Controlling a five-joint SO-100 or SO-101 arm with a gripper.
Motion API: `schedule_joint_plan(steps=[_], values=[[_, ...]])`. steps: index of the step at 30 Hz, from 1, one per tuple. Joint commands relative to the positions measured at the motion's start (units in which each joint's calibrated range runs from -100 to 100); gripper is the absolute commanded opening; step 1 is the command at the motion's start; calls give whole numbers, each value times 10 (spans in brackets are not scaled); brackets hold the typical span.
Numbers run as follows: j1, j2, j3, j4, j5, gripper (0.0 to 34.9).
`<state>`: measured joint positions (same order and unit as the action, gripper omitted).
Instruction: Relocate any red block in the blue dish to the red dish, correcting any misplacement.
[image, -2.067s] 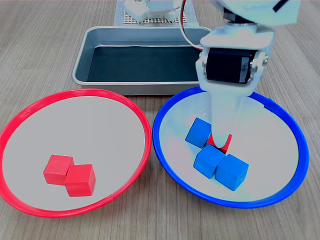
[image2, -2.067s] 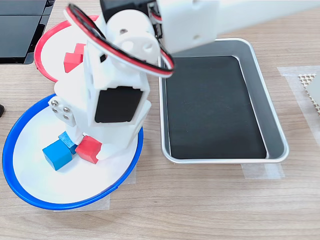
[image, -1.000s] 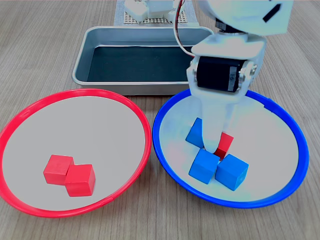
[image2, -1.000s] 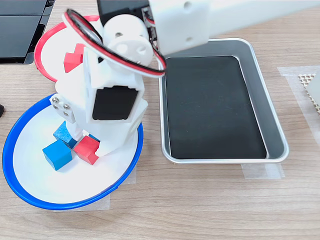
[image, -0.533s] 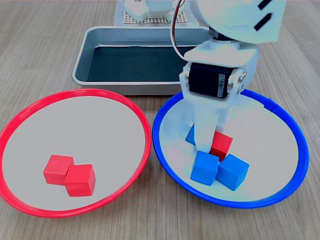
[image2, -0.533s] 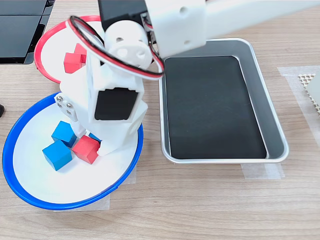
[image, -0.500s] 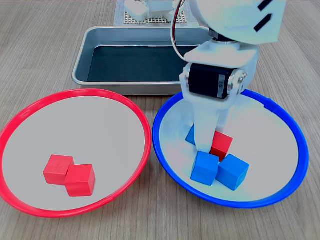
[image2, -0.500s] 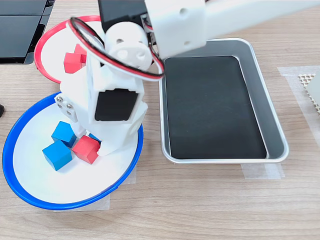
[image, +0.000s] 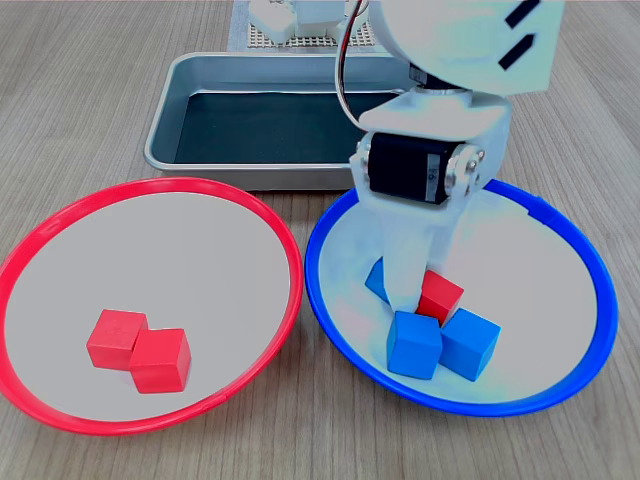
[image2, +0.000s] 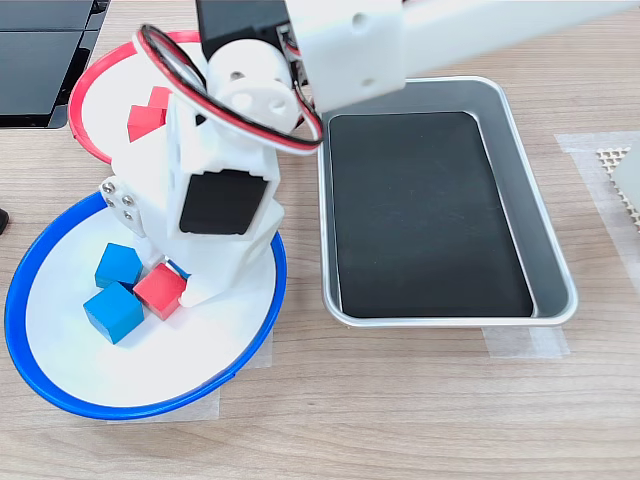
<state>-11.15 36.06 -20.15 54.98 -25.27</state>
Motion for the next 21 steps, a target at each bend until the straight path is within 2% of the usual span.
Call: schedule_joint_plan(steps=[1,21], values=[[4,-11,3,-6,-1,5],[-17,-141,67,-9,15,4]])
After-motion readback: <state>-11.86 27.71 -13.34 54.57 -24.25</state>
